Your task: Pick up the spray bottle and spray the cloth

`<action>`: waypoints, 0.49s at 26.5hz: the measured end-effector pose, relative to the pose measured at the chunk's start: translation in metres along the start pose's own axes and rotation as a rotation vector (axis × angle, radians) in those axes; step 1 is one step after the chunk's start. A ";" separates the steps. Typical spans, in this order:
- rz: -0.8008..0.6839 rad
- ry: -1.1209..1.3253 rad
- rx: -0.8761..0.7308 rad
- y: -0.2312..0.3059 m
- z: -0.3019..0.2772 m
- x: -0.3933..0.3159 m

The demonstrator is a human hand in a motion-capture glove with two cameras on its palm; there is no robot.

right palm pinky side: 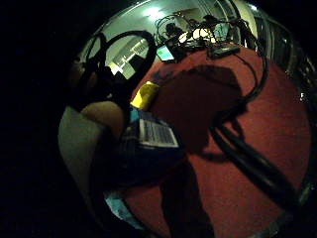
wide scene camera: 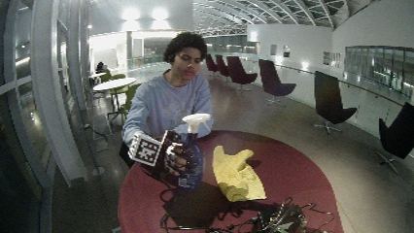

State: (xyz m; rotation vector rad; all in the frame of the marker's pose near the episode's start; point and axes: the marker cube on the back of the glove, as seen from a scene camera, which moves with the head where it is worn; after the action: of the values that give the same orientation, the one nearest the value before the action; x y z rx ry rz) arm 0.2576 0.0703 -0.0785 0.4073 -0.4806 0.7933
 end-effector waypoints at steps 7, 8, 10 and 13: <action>0.051 0.274 -0.189 -0.007 -0.017 -0.012; 0.062 0.304 -0.214 -0.008 -0.019 -0.013; 0.090 0.354 -0.265 -0.011 -0.022 -0.015; 0.125 0.420 -0.328 -0.015 -0.021 -0.016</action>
State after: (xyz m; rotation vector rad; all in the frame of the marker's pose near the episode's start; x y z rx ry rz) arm 0.2640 0.0624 -0.1070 -0.0969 -0.2362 0.8762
